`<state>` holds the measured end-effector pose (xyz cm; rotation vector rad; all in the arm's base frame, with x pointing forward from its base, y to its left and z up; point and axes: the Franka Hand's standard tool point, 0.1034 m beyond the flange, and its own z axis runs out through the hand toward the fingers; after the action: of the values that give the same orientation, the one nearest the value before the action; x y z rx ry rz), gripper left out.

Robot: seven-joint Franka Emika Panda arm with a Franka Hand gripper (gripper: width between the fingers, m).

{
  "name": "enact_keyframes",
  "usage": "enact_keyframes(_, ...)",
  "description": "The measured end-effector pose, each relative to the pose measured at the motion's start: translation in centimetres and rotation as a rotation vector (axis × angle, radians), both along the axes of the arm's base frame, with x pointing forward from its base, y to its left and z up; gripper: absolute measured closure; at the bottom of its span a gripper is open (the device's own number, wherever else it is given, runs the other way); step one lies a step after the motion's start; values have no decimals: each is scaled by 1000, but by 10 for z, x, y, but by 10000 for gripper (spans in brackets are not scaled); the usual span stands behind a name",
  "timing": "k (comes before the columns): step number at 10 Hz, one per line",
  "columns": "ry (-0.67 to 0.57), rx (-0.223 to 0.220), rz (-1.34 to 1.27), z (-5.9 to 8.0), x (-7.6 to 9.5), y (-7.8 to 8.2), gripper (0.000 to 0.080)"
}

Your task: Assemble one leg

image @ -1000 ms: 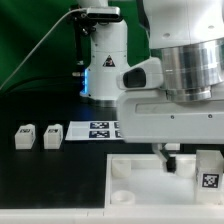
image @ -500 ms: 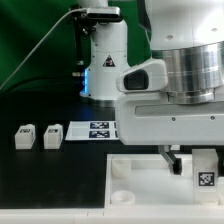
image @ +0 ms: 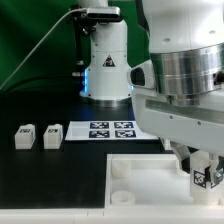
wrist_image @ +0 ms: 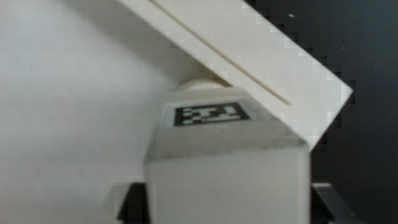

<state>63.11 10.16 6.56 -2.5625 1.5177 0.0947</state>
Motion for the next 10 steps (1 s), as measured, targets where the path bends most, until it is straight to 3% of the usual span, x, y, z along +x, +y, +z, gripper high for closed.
enact_keyframes(3, 182, 59, -673, 4, -1, 0, 505)
enact_keyframes(5, 249, 50, -1019, 5, -1, -6, 505)
enact_keyframes(9, 241, 30, -988, 5, -3, -6, 502)
enact_keyframes(10, 242, 29, -969, 4, -5, -5, 433)
